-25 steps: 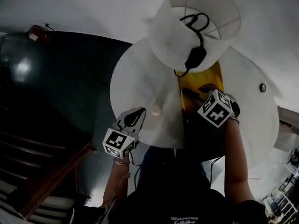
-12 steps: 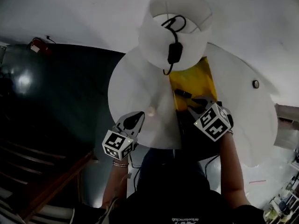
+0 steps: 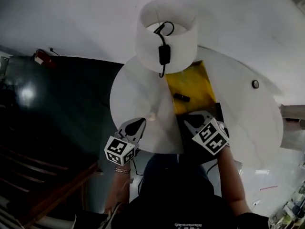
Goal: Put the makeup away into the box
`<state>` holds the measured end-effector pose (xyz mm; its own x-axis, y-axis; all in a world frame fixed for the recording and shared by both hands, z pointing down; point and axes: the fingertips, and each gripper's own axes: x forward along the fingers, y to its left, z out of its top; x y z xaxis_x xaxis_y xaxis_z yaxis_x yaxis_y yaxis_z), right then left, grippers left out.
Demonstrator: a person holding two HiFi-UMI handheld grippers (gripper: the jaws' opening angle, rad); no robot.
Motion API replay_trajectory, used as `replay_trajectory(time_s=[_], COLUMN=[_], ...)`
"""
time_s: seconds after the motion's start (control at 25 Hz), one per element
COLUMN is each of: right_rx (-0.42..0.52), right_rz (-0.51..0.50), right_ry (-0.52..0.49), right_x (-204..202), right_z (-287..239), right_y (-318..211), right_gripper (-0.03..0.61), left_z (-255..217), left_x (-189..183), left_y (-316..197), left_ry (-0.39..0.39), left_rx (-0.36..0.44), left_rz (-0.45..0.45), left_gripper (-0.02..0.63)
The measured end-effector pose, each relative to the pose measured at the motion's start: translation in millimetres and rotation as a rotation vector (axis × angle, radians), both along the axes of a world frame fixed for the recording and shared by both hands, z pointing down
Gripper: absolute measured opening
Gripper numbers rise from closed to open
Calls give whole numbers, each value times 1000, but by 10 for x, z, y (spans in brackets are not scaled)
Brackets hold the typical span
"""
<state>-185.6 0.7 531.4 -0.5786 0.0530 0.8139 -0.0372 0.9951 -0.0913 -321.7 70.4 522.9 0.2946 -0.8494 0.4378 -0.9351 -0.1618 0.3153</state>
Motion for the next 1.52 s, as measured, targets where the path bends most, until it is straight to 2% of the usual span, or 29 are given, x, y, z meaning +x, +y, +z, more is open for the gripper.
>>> replay_trajectory(time_s=[0.2,0.48,0.72,0.76,0.84,1.0,1.16,1.44,1.52], right_rx=[-35,-47,-64,-67,-77,-104,-111,-136,-146], right_rz=[7,75,150,161,185,232,240,194,181], right_ry=[-91,-140,-152,-152,-153,-154,-146,-128,-128], right_x=[28,148,230,246,282,360,364,329,321], right_z=[-113,-204,-166,-152,-140,-146,-148,-154,-156], right_y=[186,215,244,259,306,384,430,559,583], right_gripper=[51,44,44,44,44,45,44,44,44], left_z=[95,213,401,442,518,604,700,793,792], left_x=[21,41,100,115,148,204,207,242,220], left_y=[58,98,85,72,62,17,-54,-159,-181], left_ry=[-7,-31,-13,-10,-13,-57,-67,-83,-92], left_rx=[-32,-66,-116,-127,-156,-182,-213,-202,-199], left_rz=[-9,6,85,94,111,137,141,148,136], left_gripper=[17,18,23,48,153,210,215,212,194])
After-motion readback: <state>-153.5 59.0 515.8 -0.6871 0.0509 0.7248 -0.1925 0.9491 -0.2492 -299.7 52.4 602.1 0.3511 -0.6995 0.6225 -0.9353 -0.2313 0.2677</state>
